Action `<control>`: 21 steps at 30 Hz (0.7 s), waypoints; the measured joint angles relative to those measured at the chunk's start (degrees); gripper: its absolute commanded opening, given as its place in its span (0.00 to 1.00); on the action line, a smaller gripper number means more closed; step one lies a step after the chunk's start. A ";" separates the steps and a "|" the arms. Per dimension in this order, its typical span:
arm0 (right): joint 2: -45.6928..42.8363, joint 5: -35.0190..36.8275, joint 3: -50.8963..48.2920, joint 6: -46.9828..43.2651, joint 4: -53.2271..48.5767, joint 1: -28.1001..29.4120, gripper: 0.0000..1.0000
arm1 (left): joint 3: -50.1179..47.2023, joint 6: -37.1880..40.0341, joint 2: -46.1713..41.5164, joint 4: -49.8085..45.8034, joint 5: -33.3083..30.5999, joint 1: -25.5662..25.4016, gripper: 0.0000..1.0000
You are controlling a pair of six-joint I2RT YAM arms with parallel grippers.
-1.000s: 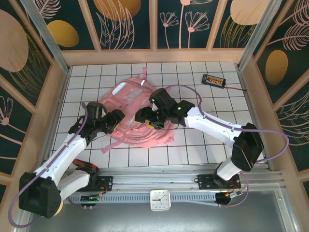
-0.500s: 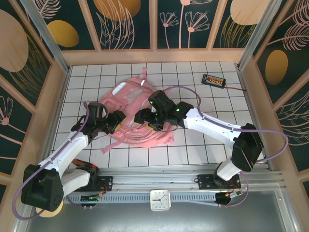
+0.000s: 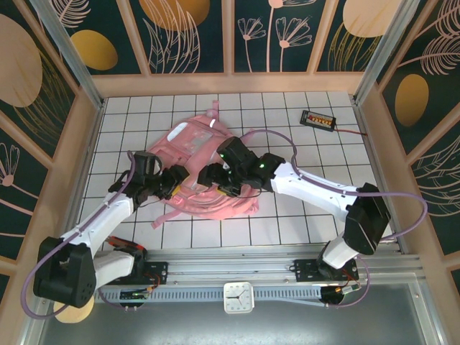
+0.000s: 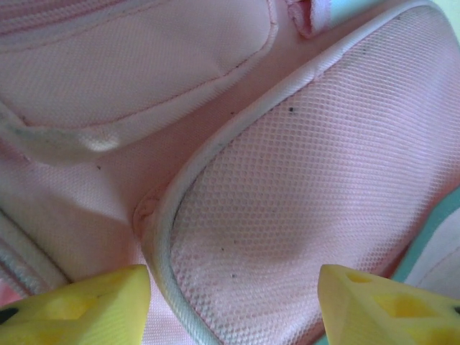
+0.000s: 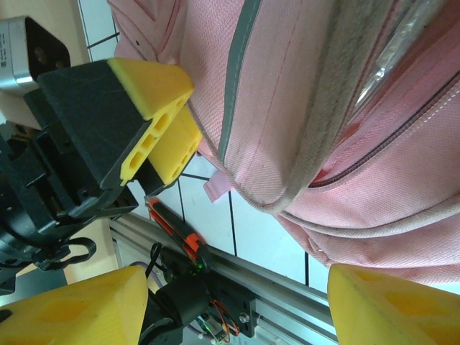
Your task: Pack books, pencil case, and school supplies into a backpack
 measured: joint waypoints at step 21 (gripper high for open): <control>4.15 8.35 6.99 3.26 -8.07 5.88 0.68 | 1.90 -0.13 5.86 5.77 2.47 0.59 0.00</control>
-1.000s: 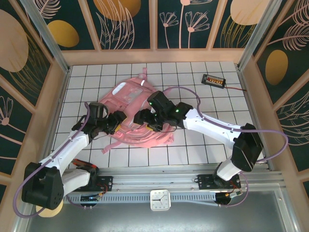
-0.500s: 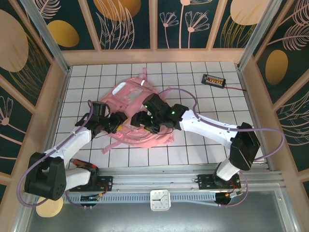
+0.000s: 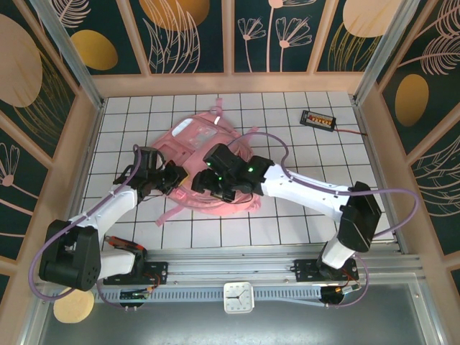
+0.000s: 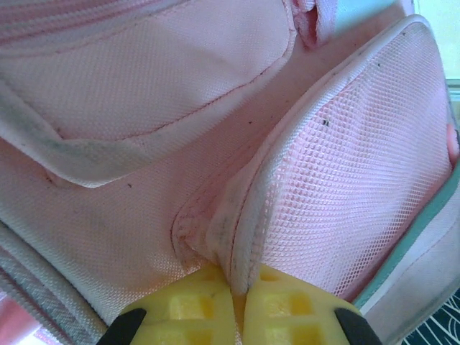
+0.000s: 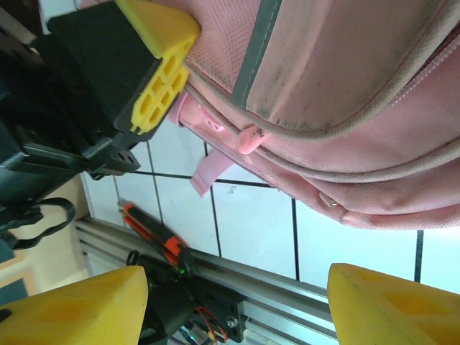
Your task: Pack books, pencil case, and school supplies into a backpack
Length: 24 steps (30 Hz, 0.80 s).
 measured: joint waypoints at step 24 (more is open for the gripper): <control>13.16 14.93 10.51 5.16 -8.55 2.75 0.56 | -3.17 -7.23 -4.85 4.68 1.16 -2.08 0.00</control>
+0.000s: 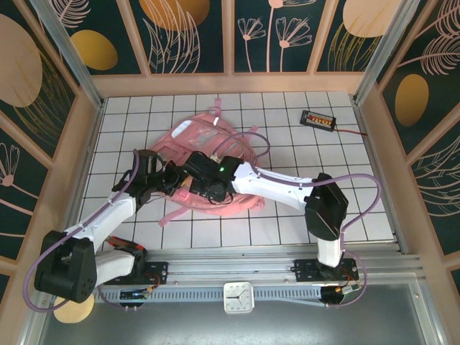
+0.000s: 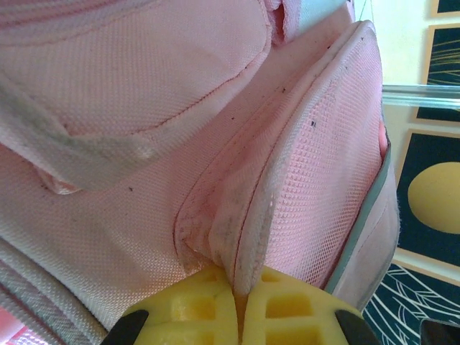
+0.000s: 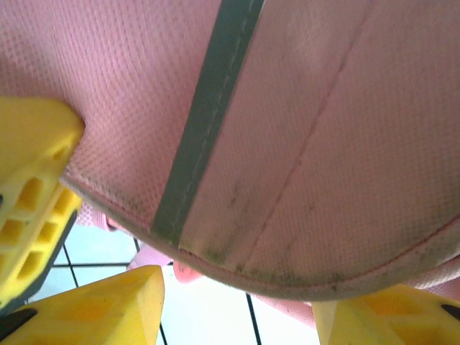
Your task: Pack books, pencil case, and school supplies into a backpack
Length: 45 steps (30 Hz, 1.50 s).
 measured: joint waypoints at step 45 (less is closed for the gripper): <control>5.95 6.03 4.90 0.90 -5.66 2.84 0.00 | -1.79 -2.93 -2.97 0.57 -3.41 -2.84 0.00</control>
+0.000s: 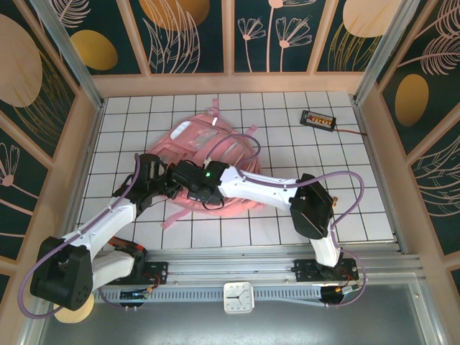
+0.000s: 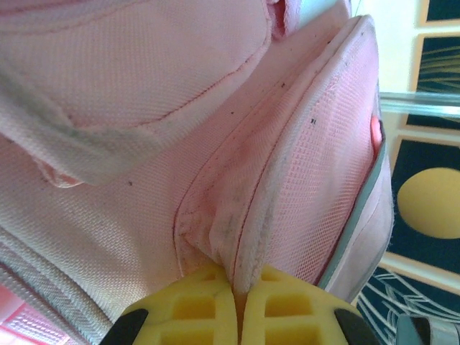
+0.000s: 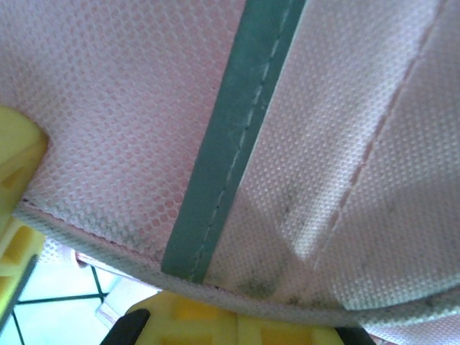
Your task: Pack books, pencil case, and school supplies into a backpack
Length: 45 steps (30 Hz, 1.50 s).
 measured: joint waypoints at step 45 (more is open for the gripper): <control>-18.58 -16.74 -19.21 -50.12 13.35 -27.39 0.00 | 12.98 24.09 -0.13 -23.41 -3.52 6.14 0.99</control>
